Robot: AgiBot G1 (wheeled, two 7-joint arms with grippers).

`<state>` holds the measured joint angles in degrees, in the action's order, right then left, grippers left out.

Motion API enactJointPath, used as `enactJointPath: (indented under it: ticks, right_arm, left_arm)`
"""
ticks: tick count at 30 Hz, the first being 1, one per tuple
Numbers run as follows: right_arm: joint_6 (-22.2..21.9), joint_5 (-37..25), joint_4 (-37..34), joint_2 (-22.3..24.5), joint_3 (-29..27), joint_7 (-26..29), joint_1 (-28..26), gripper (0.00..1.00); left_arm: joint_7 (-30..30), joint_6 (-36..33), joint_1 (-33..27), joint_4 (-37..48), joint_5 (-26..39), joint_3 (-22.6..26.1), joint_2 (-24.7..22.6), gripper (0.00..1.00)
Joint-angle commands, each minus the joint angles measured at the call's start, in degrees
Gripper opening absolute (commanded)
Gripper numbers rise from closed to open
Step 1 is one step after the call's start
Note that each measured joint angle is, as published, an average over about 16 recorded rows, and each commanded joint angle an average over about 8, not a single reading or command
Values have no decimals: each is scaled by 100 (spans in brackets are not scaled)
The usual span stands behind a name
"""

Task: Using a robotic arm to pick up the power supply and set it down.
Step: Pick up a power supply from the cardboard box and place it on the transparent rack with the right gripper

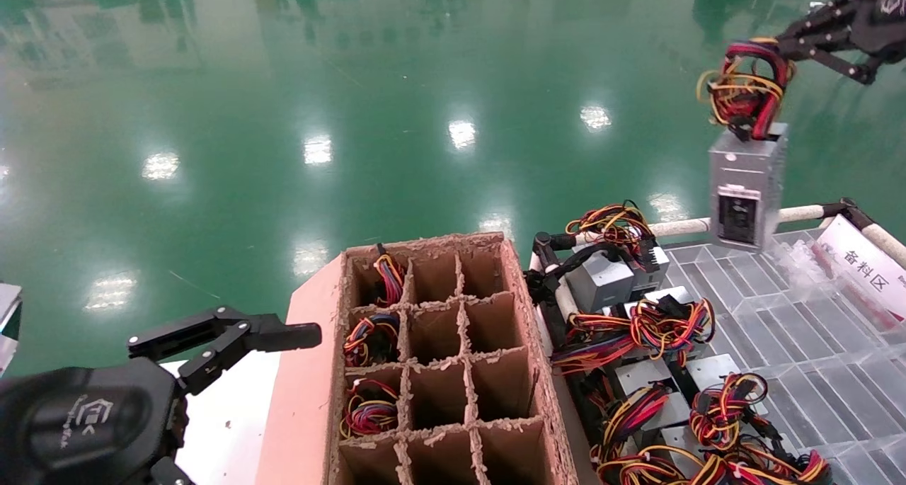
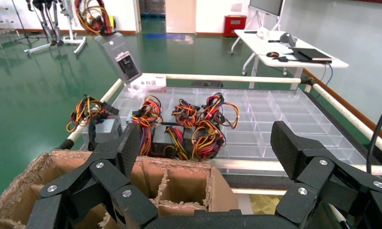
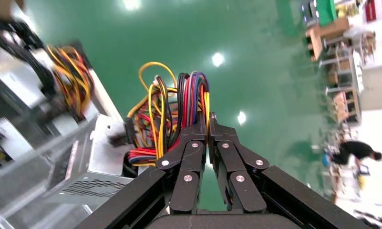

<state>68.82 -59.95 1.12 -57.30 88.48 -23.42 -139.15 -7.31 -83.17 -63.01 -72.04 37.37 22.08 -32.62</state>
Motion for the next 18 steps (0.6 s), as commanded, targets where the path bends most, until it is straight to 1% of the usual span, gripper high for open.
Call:
enactJointPath:
  ticks: [1, 9, 18]
  right_arm:
    - [-165, -90, -49, -17, 61, -91, 56, 0]
    - [-679, -305, -110, -125, 210, -276, 465, 0]
    - [-1215, -361, -99, -287, 249, -403, 890, 0]
  left_arm:
    - [0, 0, 0, 0, 0, 0, 0, 100]
    - [0, 0, 0, 0, 0, 0, 0, 100]
    - [0, 0, 0, 0, 0, 1, 0, 100]
